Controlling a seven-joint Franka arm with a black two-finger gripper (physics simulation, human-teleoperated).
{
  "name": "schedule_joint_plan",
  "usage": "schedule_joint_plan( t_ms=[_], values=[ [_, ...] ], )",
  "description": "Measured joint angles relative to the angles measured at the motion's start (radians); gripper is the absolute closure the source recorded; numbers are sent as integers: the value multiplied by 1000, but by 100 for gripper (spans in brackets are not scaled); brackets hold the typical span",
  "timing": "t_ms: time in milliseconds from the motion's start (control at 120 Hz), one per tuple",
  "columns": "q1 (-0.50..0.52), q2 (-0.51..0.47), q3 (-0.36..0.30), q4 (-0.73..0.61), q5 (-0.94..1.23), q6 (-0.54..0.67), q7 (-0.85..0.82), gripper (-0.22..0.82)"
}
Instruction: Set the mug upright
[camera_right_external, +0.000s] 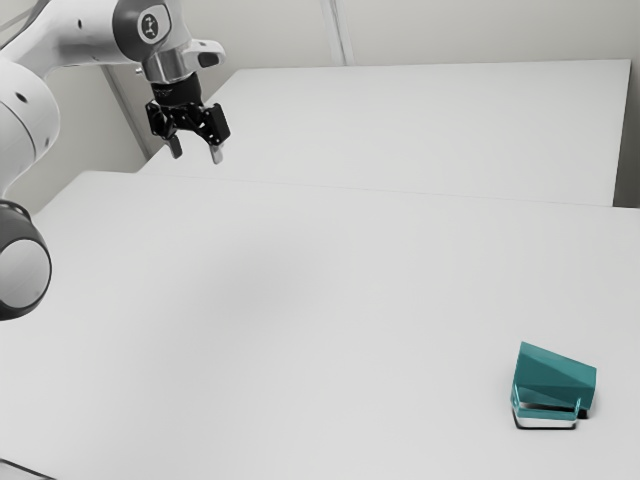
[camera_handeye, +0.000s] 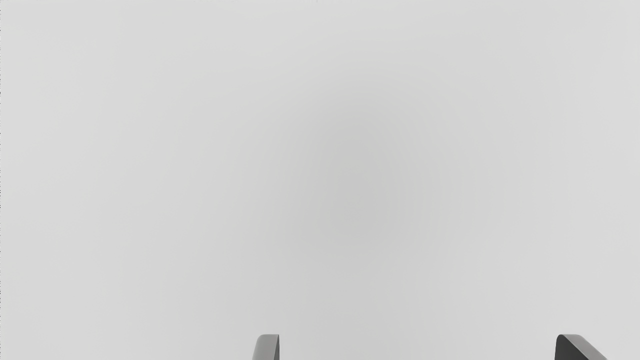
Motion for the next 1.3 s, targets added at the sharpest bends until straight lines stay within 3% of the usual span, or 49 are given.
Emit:
schedule_joint_plan(
  t_ms=[258,517,675,1017,1300],
  values=[
    [-13,-40,2,-46,-33,16,14,0],
    [-95,-354,-24,-636,-290,254,21,0],
    [-143,-453,-24,-871,-473,380,28,0],
    [-353,-418,-25,-1050,-802,636,104,0],
    [-471,-289,-27,-1043,-1053,791,225,0]
  ],
)
